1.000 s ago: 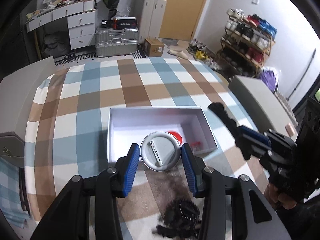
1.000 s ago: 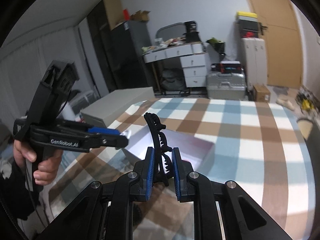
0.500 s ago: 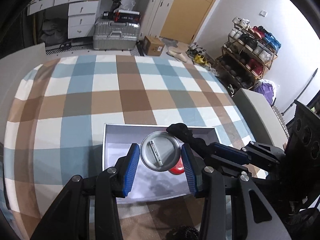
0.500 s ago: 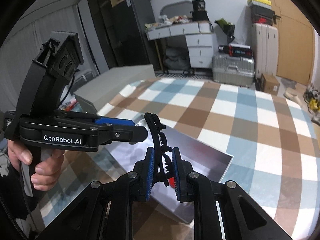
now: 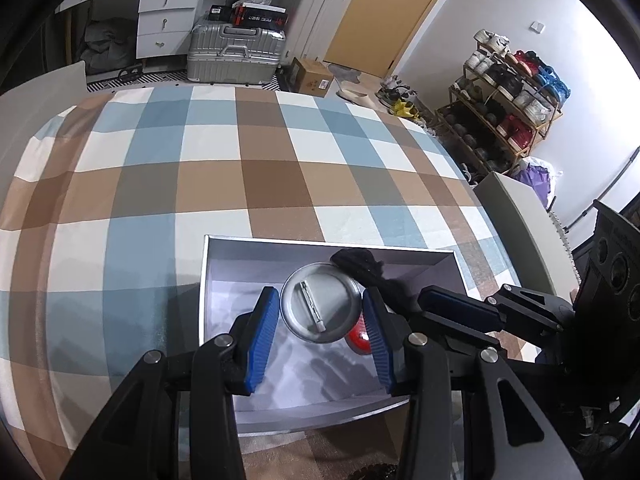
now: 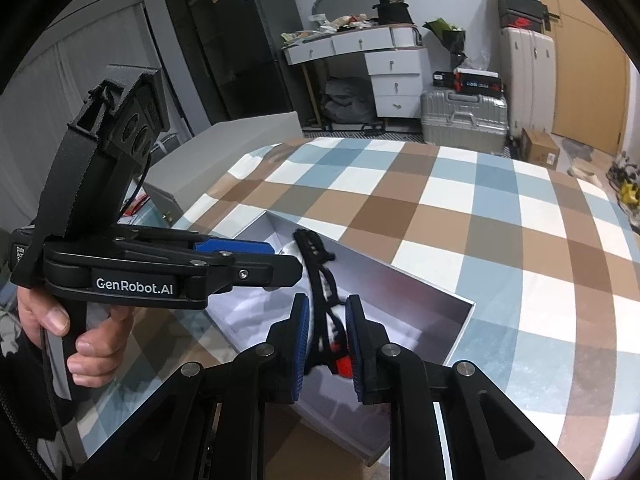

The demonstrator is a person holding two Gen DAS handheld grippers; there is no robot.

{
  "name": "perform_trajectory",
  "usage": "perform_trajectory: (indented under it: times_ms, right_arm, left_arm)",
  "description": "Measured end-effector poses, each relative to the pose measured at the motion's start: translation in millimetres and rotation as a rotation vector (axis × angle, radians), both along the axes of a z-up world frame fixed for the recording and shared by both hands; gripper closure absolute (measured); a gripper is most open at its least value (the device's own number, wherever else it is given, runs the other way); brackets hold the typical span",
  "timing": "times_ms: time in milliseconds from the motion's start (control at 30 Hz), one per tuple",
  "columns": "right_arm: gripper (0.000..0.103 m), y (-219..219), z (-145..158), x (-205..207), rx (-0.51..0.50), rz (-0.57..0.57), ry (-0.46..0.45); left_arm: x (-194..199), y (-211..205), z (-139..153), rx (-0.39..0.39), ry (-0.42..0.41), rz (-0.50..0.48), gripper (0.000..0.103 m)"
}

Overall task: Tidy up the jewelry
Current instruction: 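Lower the white badge into the box with the left tool while the right tool releases the clip there, then lift both open tools out of the box back toward the remaining jewelry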

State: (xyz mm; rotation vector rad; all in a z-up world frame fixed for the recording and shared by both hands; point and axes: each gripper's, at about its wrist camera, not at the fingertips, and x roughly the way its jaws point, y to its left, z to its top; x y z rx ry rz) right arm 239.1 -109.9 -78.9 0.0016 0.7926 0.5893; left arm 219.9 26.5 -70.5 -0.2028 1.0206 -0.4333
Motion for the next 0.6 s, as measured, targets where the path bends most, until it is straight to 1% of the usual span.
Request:
perform_trajectory:
  times_ms: [67, 167, 200, 233, 300, 333, 367, 400, 467, 500, 600]
  right_arm:
    - [0.084, -1, 1, 2, 0.007, -0.007, -0.005]
    - [0.083, -5, 2, 2, 0.024, -0.014, -0.008]
    - [0.082, -5, 3, 1, 0.026, -0.018, -0.009]
    - [0.082, -7, 5, -1, 0.031, -0.022, -0.014]
    - [0.08, -11, 8, -5, 0.046, -0.031, -0.026]
    - [0.076, -13, 11, -8, 0.054, -0.041, -0.032]
    - [0.069, -16, 13, -12, 0.066, -0.051, -0.038]
    - [0.066, -19, 16, -15, 0.078, -0.059, -0.043]
    - [0.051, -23, 20, -20, 0.093, -0.071, -0.05]
    - [0.048, -26, 23, -24, 0.107, -0.074, -0.057]
    - [0.045, -29, 30, -36, 0.127, -0.073, -0.076]
  left_arm:
    - [-1, 1, 1, -0.01, 0.003, -0.001, 0.065]
    - [0, 0, 1, 0.002, 0.009, -0.002, 0.065]
    - [-1, 0, 2, 0.001, 0.009, -0.006, 0.064]
    - [-1, 0, 2, 0.004, 0.01, -0.004, 0.056]
    - [-4, 2, 4, 0.01, 0.006, 0.009, 0.045]
    - [-7, 4, 6, -0.001, -0.003, 0.013, 0.045]
    - [-9, 5, 8, -0.011, -0.009, 0.013, 0.045]
    - [-11, 5, 10, -0.019, -0.013, 0.009, 0.045]
    - [-15, 5, 13, -0.009, -0.03, 0.018, 0.045]
    - [-19, 6, 15, 0.002, -0.04, 0.028, 0.045]
    - [-29, 8, 20, 0.007, -0.063, 0.05, 0.045]
